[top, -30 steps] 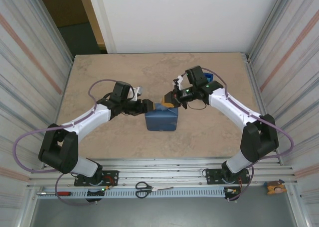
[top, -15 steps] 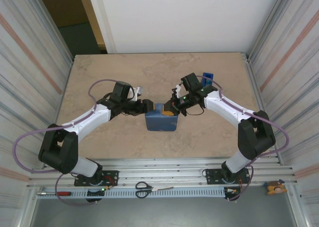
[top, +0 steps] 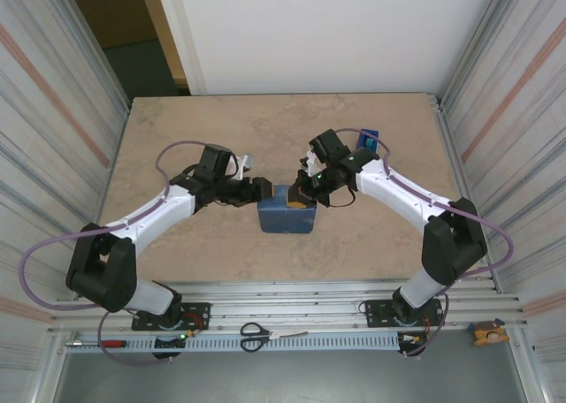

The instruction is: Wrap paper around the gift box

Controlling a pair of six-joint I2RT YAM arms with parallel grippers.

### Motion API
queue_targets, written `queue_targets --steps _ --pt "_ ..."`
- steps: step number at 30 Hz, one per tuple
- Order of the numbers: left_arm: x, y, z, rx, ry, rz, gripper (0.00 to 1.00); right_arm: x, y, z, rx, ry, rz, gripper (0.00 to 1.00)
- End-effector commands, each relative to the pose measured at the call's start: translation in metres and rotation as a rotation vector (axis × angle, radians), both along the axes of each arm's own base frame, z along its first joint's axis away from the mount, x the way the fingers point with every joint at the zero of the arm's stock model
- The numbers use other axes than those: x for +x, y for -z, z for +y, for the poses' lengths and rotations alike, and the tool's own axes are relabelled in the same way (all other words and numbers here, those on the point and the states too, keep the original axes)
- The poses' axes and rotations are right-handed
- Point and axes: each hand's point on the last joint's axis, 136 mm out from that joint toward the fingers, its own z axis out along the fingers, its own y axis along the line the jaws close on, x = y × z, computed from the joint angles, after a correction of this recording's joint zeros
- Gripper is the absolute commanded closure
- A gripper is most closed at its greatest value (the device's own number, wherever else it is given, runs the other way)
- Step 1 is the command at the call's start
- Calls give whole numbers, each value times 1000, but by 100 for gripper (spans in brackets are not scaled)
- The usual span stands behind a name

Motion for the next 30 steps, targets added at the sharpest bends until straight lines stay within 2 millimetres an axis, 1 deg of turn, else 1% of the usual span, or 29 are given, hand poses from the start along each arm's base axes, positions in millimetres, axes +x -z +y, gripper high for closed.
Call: queue_targets --steps 1,5,7,8,9,12,14,15,19,21,24,26,30 --pt "4 -40 3 -32 1 -77 36 -12 43 -28 -212 28 76 100" --pt "8 -69 11 -51 -27 -141 37 -9 43 -25 -208 30 70 100" --pt "7 -82 13 -62 -36 -173 44 -8 42 -24 -207 33 65 100" --pt "6 -86 14 -69 -37 -183 49 -8 41 -24 -205 34 64 100" --pt "5 -93 12 -86 -34 -195 57 -8 41 -24 -205 36 63 100" --pt "4 -103 -1 -151 19 -202 78 -8 41 -25 -208 39 60 100" --pt "2 -105 -14 -180 72 -180 91 -8 41 -26 -207 41 58 100" --pt "2 -102 -20 -182 93 -165 100 -8 42 -26 -207 42 59 100" --pt "3 -91 -41 -175 149 -120 100 -8 42 -25 -200 47 58 100" --pt "4 -82 -49 -138 166 -91 100 -9 41 -24 -198 47 57 100" --pt "8 -61 -50 -78 149 -36 100 -8 40 -25 -195 51 53 100" --pt "12 -54 -50 -60 130 -29 100 -8 40 -24 -188 55 53 100" --pt "10 -39 -52 -16 136 5 100 -8 39 -24 -180 58 50 100"
